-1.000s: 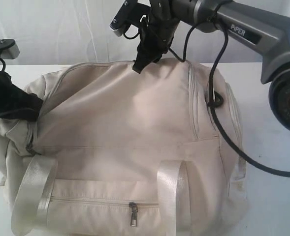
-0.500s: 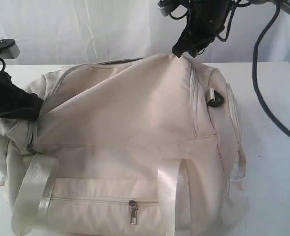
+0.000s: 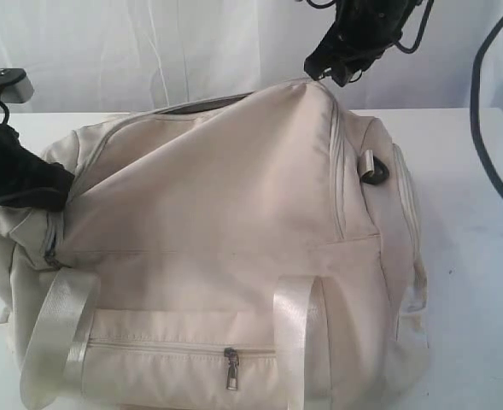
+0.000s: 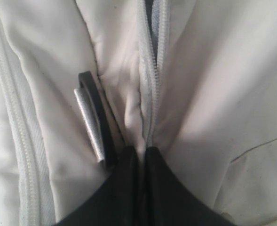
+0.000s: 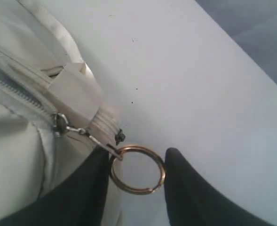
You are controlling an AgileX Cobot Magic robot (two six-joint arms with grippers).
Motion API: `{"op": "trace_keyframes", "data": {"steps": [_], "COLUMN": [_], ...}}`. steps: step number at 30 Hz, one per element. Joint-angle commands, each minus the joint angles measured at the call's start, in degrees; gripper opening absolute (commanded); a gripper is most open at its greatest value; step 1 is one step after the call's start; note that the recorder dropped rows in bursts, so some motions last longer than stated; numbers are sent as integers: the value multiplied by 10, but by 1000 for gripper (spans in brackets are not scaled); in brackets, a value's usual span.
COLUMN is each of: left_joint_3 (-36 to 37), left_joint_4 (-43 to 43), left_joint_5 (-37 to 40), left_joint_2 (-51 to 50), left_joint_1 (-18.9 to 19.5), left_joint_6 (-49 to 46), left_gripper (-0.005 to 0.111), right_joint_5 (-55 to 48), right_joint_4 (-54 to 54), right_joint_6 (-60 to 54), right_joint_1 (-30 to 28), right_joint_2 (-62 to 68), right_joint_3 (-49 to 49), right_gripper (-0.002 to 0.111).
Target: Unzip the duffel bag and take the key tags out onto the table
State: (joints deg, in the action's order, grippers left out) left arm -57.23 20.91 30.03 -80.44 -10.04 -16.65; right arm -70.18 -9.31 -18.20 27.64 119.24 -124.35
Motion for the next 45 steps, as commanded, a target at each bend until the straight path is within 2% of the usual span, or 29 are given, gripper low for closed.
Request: {"op": "trace_keyframes", "data": {"steps": [1, 3, 4, 5, 6, 8, 9, 12, 14, 17, 19, 22, 24, 26, 27, 30, 32, 34, 36, 39, 42, 45], "left_joint_3": [6, -13, -34, -49, -78, -119, -133, -169, -189, -201, -201, -202, -211, -231, -249, -319, -385, -472, -564, -664, -701, -704], "left_joint_4": [-1, 0, 2, 2, 8, 25, 28, 46, 62, 105, 169, 282, 308, 281, 241, 125, 49, 6, 1, 1, 4, 29], "left_joint_5": [20, 40, 71, 88, 117, 160, 172, 185, 158, 61, 3, -25, -29, -29, -29, -21, 22, 100, 186, 236, 227, 203], "left_joint_2": [4, 4, 4, 4, 4, 4, 4, 4, 4, 3, -2, -20, -44, -75, -94, -151, -189, -235, -282, -339, -368, -388], "left_joint_1": [1, 1, 1, 1, 1, 1, 1, 1, 1, 1, -1, -16, -40, -64, -78, -99, -106, -109, -113, -125, -145, -160], "left_joint_6": [2, -10, -14, -14, -14, -14, -14, -24, -62, -202, -307, -451, -522, -522, -502, -381, -332, -310, -309, -330, -392, -462], "left_gripper": [0, 10, 27, 37, 53, 70, 73, 73, 72, 69, 61, 49, 47, 47, 47, 47, 47, 47, 47, 47, 47, 47], "right_joint_5": [2, 2, 2, 2, 2, 2, 2, 2, 2, 2, 2, 2, 2, 2, 2, 2, 2, 2, 2, 2, 2, 2], "right_joint_4": [-16, -8, 7, 18, 30, 35, 35, 35, 35, 35, 35, 34, 34, 36, 36, 36, 45, 60, 74, 90, 93, 93], "right_joint_6": [5, 5, 5, 4, 1, -6, -8, -10, -12, -12, -12, -12, -12, -12, -12, -12, -11, -11, -15, -24, -25, -25], "right_joint_1": [-9, -9, -9, -9, -9, -9, -9, -9, -9, -9, -9, -10, -12, -14, -17, -23, -27, -32, -36, -37, -37, -37], "right_joint_2": [-9, -9, -10, -10, -10, -10, -10, -10, -10, -10, -10, -10, -10, -10, -10, -10, -10, -10, -10, -10, -10, -10], "right_joint_3": [25, 35, 39, 39, 39, 39, 39, 39, 39, 39, 39, 39, 39, 39, 39, 39, 39, 39, 39, 39, 39, 39], "right_gripper": [0, 0, 0, 0, 0, 0, 0, 0, 0, 0, 0, 0, 0, 0, 0, 0, 0, 0, 0, 0, 0, 0]}}
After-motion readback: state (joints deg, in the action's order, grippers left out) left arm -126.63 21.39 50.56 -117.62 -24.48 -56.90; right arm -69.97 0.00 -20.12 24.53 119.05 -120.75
